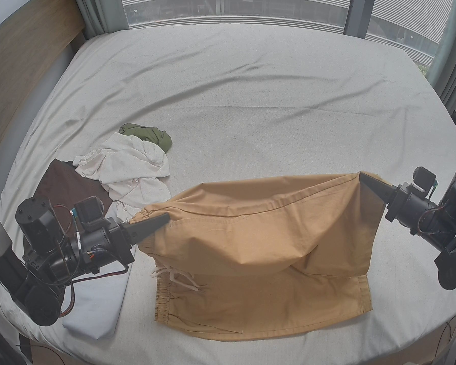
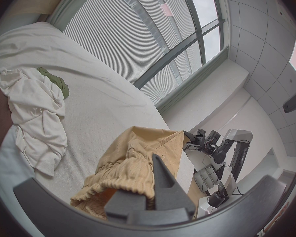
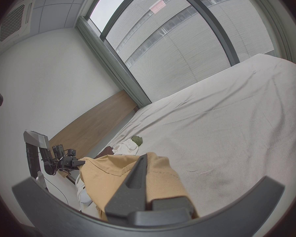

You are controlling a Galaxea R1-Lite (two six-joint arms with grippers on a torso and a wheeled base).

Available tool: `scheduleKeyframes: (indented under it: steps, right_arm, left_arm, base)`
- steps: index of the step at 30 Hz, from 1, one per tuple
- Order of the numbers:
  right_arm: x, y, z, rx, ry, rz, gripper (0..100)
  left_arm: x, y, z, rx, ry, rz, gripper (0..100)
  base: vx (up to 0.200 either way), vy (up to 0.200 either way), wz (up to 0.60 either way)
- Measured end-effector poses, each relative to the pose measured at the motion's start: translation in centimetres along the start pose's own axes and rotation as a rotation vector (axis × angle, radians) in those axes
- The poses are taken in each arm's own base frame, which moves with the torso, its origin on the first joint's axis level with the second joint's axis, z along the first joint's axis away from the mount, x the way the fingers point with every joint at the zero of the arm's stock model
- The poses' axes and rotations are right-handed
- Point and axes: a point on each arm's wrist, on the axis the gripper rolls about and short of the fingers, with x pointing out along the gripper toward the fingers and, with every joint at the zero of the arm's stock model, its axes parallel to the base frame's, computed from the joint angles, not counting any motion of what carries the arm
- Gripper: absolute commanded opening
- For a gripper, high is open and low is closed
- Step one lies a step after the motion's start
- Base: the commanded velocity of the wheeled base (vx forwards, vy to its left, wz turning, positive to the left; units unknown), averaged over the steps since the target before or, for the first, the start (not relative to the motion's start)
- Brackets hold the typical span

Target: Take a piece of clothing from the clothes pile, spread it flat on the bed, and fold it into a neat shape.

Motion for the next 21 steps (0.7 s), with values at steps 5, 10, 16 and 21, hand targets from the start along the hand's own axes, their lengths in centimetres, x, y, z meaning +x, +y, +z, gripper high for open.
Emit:
scheduleKeyframes:
  steps: [5, 10, 16, 21]
  right_arm:
    - [0.0, -0.2, 0.2, -0.006, -0.009, -0.008, 0]
    - [-0.1, -0.7, 0.6, -0.011, -0.023, -0.021, 0]
    - [-0.3, -1.2, 1.1, -0.017, -0.04, -0.036, 0]
    - [-0.4, -1.5, 1.4, -0.022, -0.049, -0.044, 0]
  left_arm:
    - [-0.1, 0.2, 0.4, 0.005, -0.015, 0.009, 0]
    - [-0.2, 0.5, 0.6, 0.009, -0.025, 0.017, 0]
    - [-0.2, 0.7, 0.8, 0.011, -0.032, 0.025, 0]
    - [-0.2, 0.8, 1.0, 0.018, -0.038, 0.026, 0]
  base:
    - [0.0, 0.0, 0.0]
    - [0.0, 0.0, 0.0]
    - [0.0, 0.0, 0.0]
    - [0.0, 0.0, 0.0]
